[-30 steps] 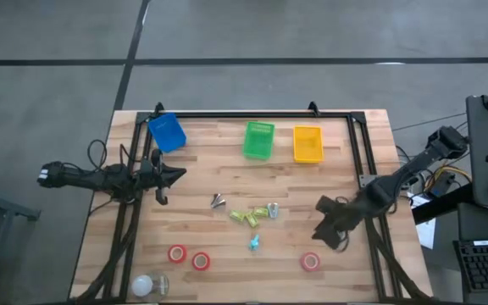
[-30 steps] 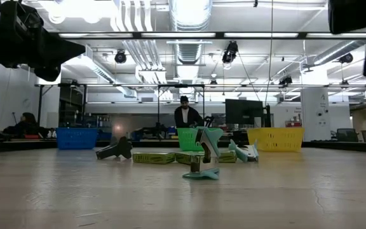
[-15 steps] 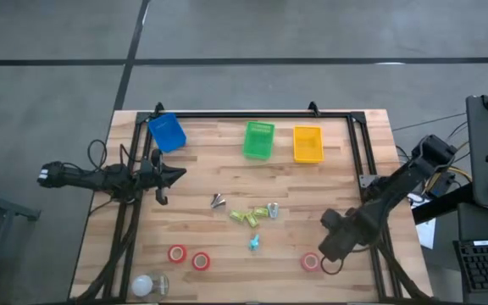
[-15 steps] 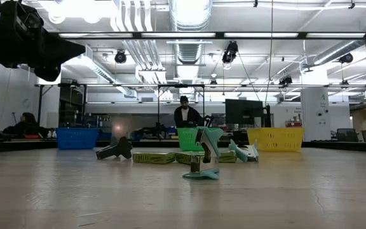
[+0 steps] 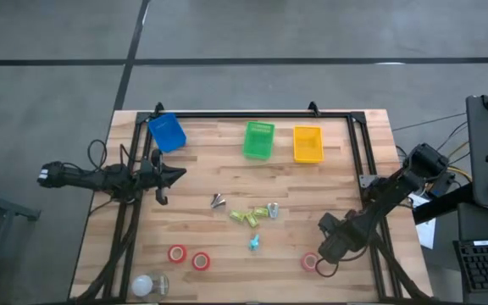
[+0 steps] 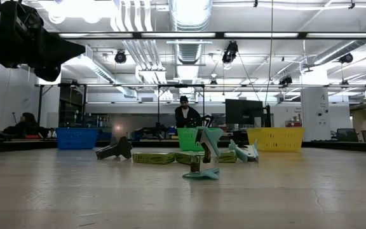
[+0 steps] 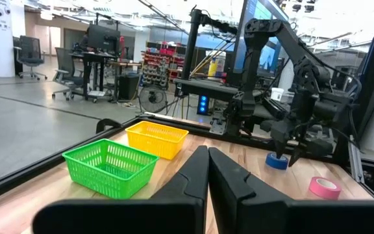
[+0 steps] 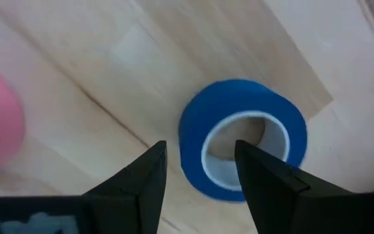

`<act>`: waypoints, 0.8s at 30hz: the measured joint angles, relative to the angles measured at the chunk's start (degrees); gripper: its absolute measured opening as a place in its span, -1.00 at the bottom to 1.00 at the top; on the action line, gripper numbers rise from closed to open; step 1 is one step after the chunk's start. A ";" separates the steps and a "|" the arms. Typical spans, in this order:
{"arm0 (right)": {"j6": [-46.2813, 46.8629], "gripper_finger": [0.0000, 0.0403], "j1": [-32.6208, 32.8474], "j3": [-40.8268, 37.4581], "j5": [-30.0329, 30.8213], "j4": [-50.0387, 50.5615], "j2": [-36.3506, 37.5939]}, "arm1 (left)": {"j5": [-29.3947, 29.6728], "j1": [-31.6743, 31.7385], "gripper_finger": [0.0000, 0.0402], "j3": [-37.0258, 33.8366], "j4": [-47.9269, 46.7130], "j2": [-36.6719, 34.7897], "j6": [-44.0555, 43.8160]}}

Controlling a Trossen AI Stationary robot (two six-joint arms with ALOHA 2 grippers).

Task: Pick and place Stapler, Stapler remover, tape
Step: Put the blue tape into the yellow basket

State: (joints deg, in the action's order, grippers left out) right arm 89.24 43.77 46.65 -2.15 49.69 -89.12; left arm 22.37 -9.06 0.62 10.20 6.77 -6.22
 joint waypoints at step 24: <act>-14.14 -0.75 -8.06 -0.02 7.22 -0.90 4.57 | 0.00 -0.01 -0.93 -0.02 0.00 0.01 0.02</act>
State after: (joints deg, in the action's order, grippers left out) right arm 75.10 35.71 46.63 5.06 48.79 -84.54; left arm 22.37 -9.07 0.60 10.20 6.78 -6.20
